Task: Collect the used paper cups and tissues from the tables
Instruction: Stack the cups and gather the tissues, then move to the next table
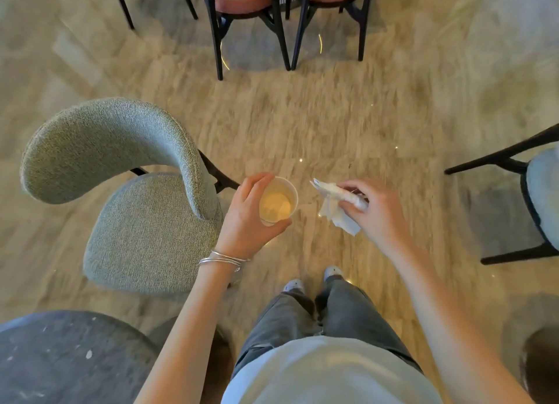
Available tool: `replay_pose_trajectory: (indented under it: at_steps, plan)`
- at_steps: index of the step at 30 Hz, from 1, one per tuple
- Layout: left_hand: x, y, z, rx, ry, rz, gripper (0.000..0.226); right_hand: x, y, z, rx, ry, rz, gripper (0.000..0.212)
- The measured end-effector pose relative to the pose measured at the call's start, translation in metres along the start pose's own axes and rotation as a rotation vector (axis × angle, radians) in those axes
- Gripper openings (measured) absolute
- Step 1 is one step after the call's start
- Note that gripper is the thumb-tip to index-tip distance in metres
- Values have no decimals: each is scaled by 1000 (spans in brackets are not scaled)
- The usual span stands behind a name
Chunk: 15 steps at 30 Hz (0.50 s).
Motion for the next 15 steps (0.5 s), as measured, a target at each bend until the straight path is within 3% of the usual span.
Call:
replay_pose_trajectory:
  at_steps: [15]
  plan:
    - [38,17,142,-73,69,-20,81,-14,-69,133,78,30,-8,29]
Point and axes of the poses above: each hand's wrist, its own z-axis towards the middle knuckle, its own x-axis out of the palm, y = z × x, the point moved 9 cm from there along z, towards the middle knuckle, and after that the axes turned 2 degrees about -x, right-handed, at the moved point
